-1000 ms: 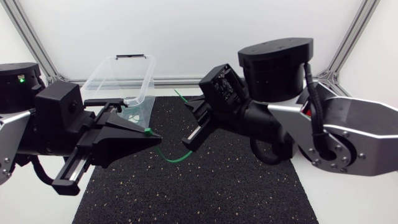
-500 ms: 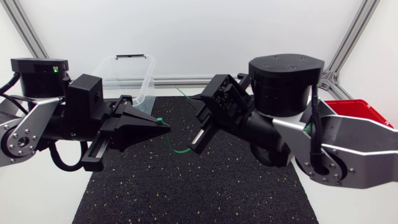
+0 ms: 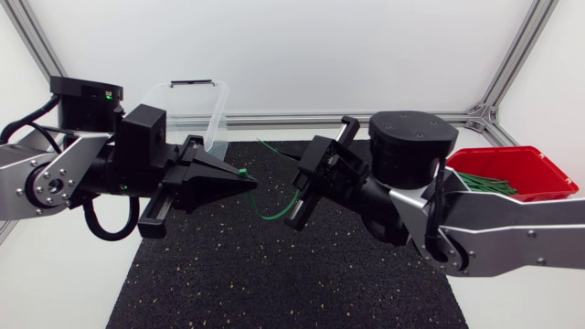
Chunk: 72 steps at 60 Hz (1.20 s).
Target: Take a green cable tie from the red box, thread the tail through the head to close it, then place it in the transparent bin on the left.
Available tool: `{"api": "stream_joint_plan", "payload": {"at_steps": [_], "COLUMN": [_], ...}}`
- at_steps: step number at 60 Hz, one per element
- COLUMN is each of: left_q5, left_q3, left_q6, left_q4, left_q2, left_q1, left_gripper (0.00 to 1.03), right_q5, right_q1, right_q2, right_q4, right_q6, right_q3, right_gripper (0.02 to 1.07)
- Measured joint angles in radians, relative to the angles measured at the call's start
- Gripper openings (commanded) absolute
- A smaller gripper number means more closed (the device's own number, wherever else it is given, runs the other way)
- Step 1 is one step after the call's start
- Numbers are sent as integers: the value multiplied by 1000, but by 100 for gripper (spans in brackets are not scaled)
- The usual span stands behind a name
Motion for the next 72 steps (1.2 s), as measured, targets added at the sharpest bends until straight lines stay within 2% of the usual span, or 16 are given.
{"api": "stream_joint_plan", "payload": {"at_steps": [19, 30, 43, 72], "left_q5": [0, 0, 0, -5], "left_q3": [1, 1, 1, 2], "left_q6": [36, 62, 72, 104], "left_q4": [-50, -85, -88, -132], "left_q2": [5, 9, 12, 39], "left_q1": [-1, -2, -8, -22], "left_gripper": [3, 3, 3, 3], "right_q5": [-136, -178, -241, -357], "right_q1": [-57, -74, -80, -136], "right_q2": [63, 80, 134, 157], "right_q4": [123, 159, 288, 335], "right_q6": [-56, -101, -191, -272], "right_q3": [-7, -24, -48, -78], "right_gripper": [8, 8, 8, 8]}}
